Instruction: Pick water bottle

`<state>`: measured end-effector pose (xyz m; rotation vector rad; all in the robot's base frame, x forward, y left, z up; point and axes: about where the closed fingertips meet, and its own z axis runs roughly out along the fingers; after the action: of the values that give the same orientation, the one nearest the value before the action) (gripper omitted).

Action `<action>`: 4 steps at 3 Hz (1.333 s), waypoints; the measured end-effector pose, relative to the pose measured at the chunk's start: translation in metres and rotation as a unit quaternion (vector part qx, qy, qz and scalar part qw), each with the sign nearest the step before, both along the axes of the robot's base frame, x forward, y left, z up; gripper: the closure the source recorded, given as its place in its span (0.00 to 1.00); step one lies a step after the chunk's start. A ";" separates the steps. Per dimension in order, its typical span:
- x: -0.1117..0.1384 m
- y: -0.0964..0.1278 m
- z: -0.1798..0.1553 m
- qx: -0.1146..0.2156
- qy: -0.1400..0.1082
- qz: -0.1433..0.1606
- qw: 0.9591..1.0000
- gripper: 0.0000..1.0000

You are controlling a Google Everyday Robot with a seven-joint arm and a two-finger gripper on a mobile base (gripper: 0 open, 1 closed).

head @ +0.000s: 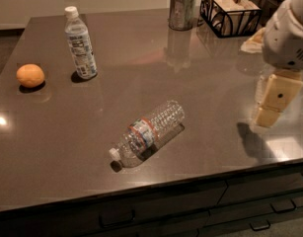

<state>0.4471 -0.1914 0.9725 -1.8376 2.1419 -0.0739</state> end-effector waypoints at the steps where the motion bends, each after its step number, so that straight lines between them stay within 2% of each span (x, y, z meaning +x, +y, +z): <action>1: 0.012 0.044 -0.013 -0.001 0.007 0.077 0.997 0.00; 2: 0.021 0.100 -0.036 0.001 0.017 0.176 0.984 0.00; 3: 0.022 0.127 -0.053 -0.001 0.028 0.237 0.971 0.00; 4: 0.017 0.149 -0.070 0.002 0.039 0.298 0.954 0.00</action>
Offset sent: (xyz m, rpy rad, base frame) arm 0.0270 0.1381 -0.0533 0.0042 0.0596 0.4999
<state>0.4640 -0.0427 0.9022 -2.4307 1.5372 0.1435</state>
